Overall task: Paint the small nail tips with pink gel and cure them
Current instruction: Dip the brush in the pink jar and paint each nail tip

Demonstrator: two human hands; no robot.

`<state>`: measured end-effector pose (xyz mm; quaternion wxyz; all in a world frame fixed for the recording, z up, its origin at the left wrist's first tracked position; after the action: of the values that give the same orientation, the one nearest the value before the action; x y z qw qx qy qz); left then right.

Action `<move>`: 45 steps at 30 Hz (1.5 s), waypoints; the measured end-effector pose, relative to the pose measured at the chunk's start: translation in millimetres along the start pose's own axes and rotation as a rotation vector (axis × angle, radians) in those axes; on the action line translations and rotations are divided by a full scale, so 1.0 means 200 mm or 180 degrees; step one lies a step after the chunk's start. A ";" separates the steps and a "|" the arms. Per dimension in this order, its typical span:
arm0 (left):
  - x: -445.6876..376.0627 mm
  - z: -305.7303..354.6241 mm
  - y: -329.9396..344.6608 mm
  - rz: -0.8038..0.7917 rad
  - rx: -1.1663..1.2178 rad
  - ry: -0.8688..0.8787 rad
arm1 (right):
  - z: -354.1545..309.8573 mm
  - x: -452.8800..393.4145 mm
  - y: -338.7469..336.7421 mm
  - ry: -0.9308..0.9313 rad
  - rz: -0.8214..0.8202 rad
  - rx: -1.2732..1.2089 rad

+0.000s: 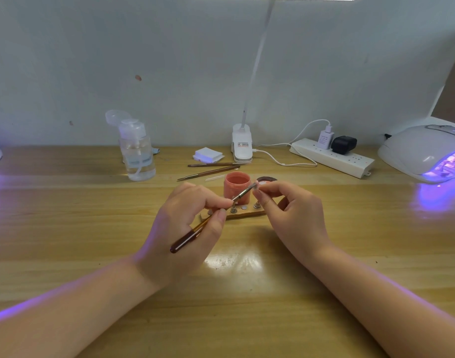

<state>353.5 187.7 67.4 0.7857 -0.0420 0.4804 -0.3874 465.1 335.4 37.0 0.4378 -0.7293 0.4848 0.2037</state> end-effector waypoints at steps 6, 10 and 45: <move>0.00 0.01 0.01 0.0003 -0.0016 0.0038 | -0.01 0.00 0.00 -0.0081 0.0004 0.0073; 0.00 0.01 0.00 0.0028 -0.0092 0.0090 | -0.01 0.00 0.00 -0.0063 -0.0001 0.0123; 0.00 -0.01 0.03 -0.0047 0.0036 -0.0328 | -0.01 0.01 0.01 0.0109 -0.0068 -0.0181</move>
<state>354.4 191.4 63.0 0.8068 -0.0610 0.4368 -0.3932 463.7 333.1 36.3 0.4106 -0.7499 0.4784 0.2003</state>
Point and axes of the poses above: each hand's wrist, its own x-axis away from the middle knuckle, its own y-axis out of the palm, z = x × y, the point moved 10 cm from there along -x, towards the middle knuckle, and after that the axes turned 8 degrees about -y, right-handed, at the moved point
